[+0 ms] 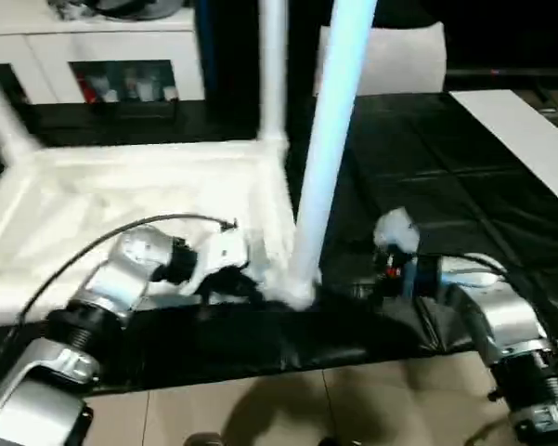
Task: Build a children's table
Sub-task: Rotate leg to tighten
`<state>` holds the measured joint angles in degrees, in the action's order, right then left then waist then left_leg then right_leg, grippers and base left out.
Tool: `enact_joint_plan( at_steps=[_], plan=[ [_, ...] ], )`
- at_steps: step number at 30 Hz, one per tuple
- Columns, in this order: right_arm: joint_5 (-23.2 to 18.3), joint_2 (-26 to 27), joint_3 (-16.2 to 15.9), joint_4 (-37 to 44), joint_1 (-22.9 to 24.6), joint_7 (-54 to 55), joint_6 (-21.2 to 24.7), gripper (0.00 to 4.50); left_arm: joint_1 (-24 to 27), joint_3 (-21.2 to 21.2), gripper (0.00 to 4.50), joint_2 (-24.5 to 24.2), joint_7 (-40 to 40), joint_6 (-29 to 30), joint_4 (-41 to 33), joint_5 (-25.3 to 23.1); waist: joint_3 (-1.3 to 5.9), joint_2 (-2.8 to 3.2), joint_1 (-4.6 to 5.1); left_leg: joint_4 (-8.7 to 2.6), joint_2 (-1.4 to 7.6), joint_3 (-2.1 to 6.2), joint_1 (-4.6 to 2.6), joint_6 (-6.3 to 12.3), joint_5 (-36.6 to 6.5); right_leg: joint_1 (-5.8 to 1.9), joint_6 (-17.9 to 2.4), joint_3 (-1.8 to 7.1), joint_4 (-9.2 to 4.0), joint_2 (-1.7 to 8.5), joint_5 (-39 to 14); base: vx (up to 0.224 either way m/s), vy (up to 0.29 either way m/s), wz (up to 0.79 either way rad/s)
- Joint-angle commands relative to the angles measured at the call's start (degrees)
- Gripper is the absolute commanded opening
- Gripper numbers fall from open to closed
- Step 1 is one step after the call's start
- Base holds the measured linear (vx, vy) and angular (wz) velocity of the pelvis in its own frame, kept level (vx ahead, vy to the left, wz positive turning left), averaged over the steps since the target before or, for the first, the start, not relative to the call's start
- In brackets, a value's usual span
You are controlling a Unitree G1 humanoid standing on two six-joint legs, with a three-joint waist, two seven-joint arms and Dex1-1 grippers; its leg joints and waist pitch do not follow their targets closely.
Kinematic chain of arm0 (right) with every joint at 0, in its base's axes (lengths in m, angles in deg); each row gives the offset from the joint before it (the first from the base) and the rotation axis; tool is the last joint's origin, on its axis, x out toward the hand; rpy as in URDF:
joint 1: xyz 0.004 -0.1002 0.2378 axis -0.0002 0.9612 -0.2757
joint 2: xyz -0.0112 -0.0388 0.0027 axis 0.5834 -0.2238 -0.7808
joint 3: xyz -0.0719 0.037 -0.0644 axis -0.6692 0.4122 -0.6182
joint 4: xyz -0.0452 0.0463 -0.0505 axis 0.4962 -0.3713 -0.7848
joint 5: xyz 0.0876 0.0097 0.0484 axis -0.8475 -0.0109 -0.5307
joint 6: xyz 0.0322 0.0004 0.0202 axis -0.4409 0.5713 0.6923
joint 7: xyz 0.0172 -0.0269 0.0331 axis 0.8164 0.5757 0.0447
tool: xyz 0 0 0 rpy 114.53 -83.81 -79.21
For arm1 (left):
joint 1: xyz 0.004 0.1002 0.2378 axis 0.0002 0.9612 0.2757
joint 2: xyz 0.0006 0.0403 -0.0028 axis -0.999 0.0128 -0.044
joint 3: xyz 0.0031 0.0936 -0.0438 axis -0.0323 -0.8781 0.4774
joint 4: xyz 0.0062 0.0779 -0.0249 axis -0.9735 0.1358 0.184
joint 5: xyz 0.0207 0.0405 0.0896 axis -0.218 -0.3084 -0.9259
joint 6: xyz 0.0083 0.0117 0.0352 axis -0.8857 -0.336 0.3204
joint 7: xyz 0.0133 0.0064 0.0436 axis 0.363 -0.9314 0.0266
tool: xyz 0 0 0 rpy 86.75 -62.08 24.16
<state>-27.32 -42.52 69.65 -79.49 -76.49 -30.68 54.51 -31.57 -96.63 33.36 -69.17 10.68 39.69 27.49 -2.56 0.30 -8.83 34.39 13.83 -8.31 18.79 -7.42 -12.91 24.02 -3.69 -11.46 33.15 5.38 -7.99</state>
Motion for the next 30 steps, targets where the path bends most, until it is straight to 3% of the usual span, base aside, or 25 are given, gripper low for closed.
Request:
enact_joint_plan(
  at_steps=[1,11,13,21,30],
  plan=[
    [-0.56,-0.69,-0.67,-0.43,-1.08,-2.00,-0.57,3.99,-0.98,-3.04,0.00,0.37,-3.44,-1.68,-1.42,-0.49,4.13,-0.31,0.30,-3.75,-0.17,-1.35,0.64,3.97,-5.33,-4.43,-1.46,4.09,-4.15,3.34,-20.55,0.000,0.000,0.00],
    [-1.98,-0.64,-3.49,-1.29,-2.66,-9.33,1.81,3.13,-1.57,-5.10,0.00,0.46,-7.82,-5.18,-1.12,-1.09,4.24,-0.51,-0.35,-3.62,-0.38,-1.40,0.80,3.60,-4.92,-4.50,0.29,3.91,-4.30,3.19,-21.95,0.000,0.000,0.00],
    [-2.18,-0.53,-3.65,-1.33,-2.78,-9.67,2.42,2.99,-1.56,-5.19,0.00,0.48,-7.82,-5.36,-1.12,-1.18,4.29,-0.78,-0.40,-3.60,-0.39,-1.39,0.84,3.50,-4.72,-4.56,0.53,3.90,-4.20,3.17,-21.92,0.000,0.000,0.00],
    [-2.28,-0.35,-4.60,-2.27,-2.94,-11.33,3.75,2.20,-1.17,-5.51,0.00,0.28,-8.22,-5.98,-1.17,-1.27,4.31,-0.73,-0.56,-3.55,-0.53,-1.44,0.89,3.12,-4.60,-4.51,1.30,3.80,-4.35,3.17,-22.43,0.000,0.000,0.00],
    [-3.28,0.65,-4.32,-0.26,-1.69,-10.65,6.38,1.98,-0.63,-4.80,0.00,0.94,-6.35,-4.84,-1.01,-1.04,4.32,-0.66,-0.49,-3.58,-0.49,-1.39,0.90,2.87,-4.83,-4.53,1.57,3.71,-4.39,3.08,-22.36,0.000,0.000,0.00]
  ],
)
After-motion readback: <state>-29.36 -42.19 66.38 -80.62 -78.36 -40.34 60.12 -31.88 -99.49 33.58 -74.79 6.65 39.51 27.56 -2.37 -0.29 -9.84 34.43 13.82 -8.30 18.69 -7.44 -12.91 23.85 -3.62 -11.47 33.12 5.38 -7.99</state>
